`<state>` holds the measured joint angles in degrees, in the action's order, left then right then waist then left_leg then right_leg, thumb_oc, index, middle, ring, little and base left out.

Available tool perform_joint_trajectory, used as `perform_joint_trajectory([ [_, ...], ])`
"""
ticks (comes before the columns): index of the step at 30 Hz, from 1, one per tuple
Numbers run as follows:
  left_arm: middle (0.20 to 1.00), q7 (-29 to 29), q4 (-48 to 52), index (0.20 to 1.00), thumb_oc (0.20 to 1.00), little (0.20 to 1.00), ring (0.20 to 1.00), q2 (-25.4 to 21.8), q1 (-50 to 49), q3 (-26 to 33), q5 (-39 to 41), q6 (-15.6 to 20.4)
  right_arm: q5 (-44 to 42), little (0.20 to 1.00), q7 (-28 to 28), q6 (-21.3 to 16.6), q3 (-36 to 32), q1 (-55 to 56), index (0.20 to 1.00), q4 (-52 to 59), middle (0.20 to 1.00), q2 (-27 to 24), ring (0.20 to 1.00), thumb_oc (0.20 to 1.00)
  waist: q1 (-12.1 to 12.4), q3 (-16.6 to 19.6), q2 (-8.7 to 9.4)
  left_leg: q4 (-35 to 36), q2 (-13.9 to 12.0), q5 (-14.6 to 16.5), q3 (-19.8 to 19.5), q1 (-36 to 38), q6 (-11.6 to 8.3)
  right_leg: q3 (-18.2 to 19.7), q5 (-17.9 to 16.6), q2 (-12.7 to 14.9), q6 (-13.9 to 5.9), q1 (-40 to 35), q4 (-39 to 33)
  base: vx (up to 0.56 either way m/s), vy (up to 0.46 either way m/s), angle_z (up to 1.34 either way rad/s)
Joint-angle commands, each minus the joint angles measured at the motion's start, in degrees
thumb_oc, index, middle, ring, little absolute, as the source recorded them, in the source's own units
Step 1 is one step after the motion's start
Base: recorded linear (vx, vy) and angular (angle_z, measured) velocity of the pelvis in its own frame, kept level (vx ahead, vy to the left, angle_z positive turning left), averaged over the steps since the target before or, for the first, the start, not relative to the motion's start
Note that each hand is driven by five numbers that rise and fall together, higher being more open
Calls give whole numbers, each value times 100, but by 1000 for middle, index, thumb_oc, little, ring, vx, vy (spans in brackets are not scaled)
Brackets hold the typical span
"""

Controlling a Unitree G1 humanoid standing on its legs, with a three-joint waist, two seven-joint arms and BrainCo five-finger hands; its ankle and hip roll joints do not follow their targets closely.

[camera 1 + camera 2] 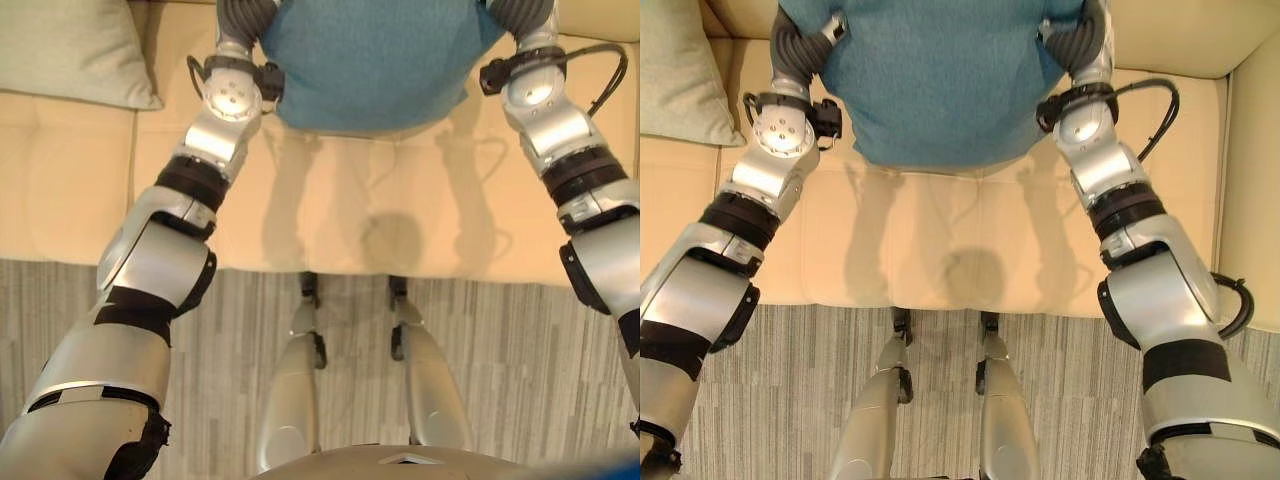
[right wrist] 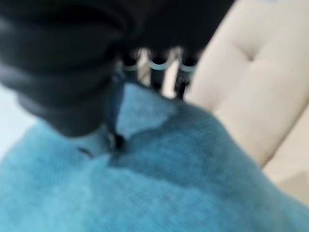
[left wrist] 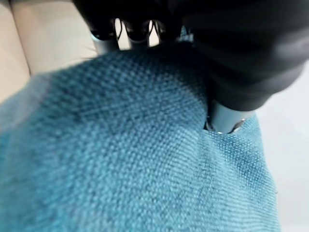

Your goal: Pick up all the scattered cushions and arrange them neatly on the sofa.

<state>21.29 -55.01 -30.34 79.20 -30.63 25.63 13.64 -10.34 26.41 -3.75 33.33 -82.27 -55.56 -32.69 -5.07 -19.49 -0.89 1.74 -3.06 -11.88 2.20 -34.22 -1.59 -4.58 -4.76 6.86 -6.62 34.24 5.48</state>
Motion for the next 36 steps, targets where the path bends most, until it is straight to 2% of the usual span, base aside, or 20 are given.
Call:
perform_joint_trajectory([
  [1,1000,25,-811,1000,1000,1000,1000,-147,496,-335,-427,-194,287,1000,-220,113,577,-369,1000,-619,1000,-94,1000,1000,191,421,235,-4,71,641,15,428,-477,11,-103,40,-275,47,-112,-39,-8,7],
  [4,1000,-27,-1223,1000,1000,1000,1000,-244,949,-616,-571,-270,219,1000,-272,206,896,-757,1000,-1094,1000,-187,1000,1000,238,439,220,1,89,600,-30,303,-482,-12,-129,51,-280,163,-106,-5,-3,13],
  [7,1000,-204,-1299,1000,1000,1000,1000,-413,1146,-806,-550,-277,212,1000,-252,220,956,-845,1000,-1119,1000,-378,1000,1000,264,474,220,3,110,601,-54,276,-493,-27,-150,58,-293,139,-168,16,6,6],
  [14,1000,-364,-1368,1000,1000,1000,1000,-1249,809,-640,-501,-300,-123,1000,-352,115,762,-446,1000,-1046,1000,-1293,1000,1000,262,719,302,-117,114,763,-63,485,-486,-23,-139,70,-290,-199,-300,33,12,8],
  [16,1000,-404,-1141,1000,1000,1000,1000,-1556,447,-475,-498,-253,-220,1000,-462,69,678,-146,1000,-830,1000,-1665,1000,1000,258,788,307,-90,108,816,-39,691,-485,-43,-124,70,-282,-399,-356,63,11,7],
  [18,1000,-407,-365,1000,1000,1000,1000,-1959,-161,-197,-507,-129,-170,1000,-608,24,504,407,1000,-346,1000,-2095,1000,1000,268,823,315,-79,96,872,-21,887,-478,-48,-96,66,-272,-602,-398,82,-1,8],
  [19,1000,-470,449,1000,1000,1000,1000,-2328,-928,145,-557,-3,-12,1000,-748,-63,203,1112,1000,155,1000,-2495,1000,1000,273,862,335,-96,90,943,2,1068,-472,-75,-64,87,-265,-815,-443,97,-12,6],
  [20,1000,-513,867,1000,1000,1000,1000,-2485,-1424,387,-610,15,68,1000,-800,-87,-68,1585,1000,384,1000,-2696,1000,1000,263,898,356,-111,92,964,13,1152,-465,-82,-66,108,-264,-932,-469,143,-12,4],
  [21,1000,-568,1462,1000,1000,1000,1000,-2631,-2398,949,-753,48,125,1000,-852,-189,-827,2640,1000,800,1000,-2859,1000,1000,251,941,385,-131,82,1032,28,1333,-458,-92,-32,122,-262,-1153,-508,111,-15,4],
  [22,1000,-625,1812,1000,1000,1000,1000,-2633,-2926,1286,-756,64,212,1000,-879,-212,-1209,3224,1000,1022,1000,-2878,1000,1000,250,959,402,-134,81,1065,31,1434,-452,-97,-6,120,-262,-1273,-527,159,-17,6],
  [23,1000,-749,2329,1000,1000,1000,1000,-2634,-3984,1864,-943,73,259,1000,-1006,-248,-2025,4299,1000,1314,1000,-2755,1000,1000,241,1003,426,-134,78,1109,33,1600,-438,-131,25,126,-272,-1468,-557,132,-12,4],
  [25,1000,-906,2883,1000,1000,1000,1000,-2358,-5177,2418,-1110,18,435,1000,-1120,-284,-2670,5400,1000,1719,1000,-2480,1000,1000,248,1059,473,-103,66,1148,44,1846,-425,-152,56,124,-277,-1748,-609,132,-4,2],
  [26,1000,-1124,3091,1000,1000,1000,1000,-1985,-5982,2676,-1321,-49,597,1000,-1252,-281,-3103,6179,1000,1910,1000,-2110,1000,1000,232,1119,497,-56,47,1178,42,2055,-418,-187,92,127,-287,-1945,-654,128,-6,2],
  [28,1000,-1446,3059,1000,1000,1000,1000,-1409,-6974,2839,-1765,-226,911,1000,-1490,-182,-3483,7083,1000,1896,1000,-1542,1000,1000,214,1206,501,38,33,1185,50,2348,-414,-248,125,109,-307,-2229,-708,118,10,5],
  [31,1000,-1711,2378,1000,1000,1000,1000,-639,-7792,2846,-2350,-464,1206,1000,-1667,-120,-3432,7556,1000,1437,1000,-819,1000,1000,198,1344,501,214,37,1171,146,2726,-395,-251,122,58,-308,-2563,-836,77,38,9],
  [32,1000,-1742,1855,1000,1000,1000,1000,-352,-8058,2775,-2713,-551,1391,1000,-1784,-63,-3265,7674,1000,1015,1000,-471,1000,1000,189,1404,496,256,22,1184,176,2866,-374,-249,129,49,-300,-2693,-874,35,34,-5],
  [33,1000,-1747,1626,1000,1000,1000,1000,-242,-8125,2717,-2848,-597,1504,1000,-1826,-41,-3160,7696,1000,861,1000,-355,1000,1000,188,1439,488,272,21,1196,186,2923,-364,-246,140,42,-294,-2753,-898,30,40,-5],
  [36,1000,-1629,-283,1000,1000,1000,1000,412,-8121,2508,-3195,-784,1861,1000,-2002,96,-2560,7713,1000,-181,1000,317,1000,1000,205,1546,491,325,23,1238,213,3175,-331,-219,178,12,-281,-2989,-955,4,7,-2],
])
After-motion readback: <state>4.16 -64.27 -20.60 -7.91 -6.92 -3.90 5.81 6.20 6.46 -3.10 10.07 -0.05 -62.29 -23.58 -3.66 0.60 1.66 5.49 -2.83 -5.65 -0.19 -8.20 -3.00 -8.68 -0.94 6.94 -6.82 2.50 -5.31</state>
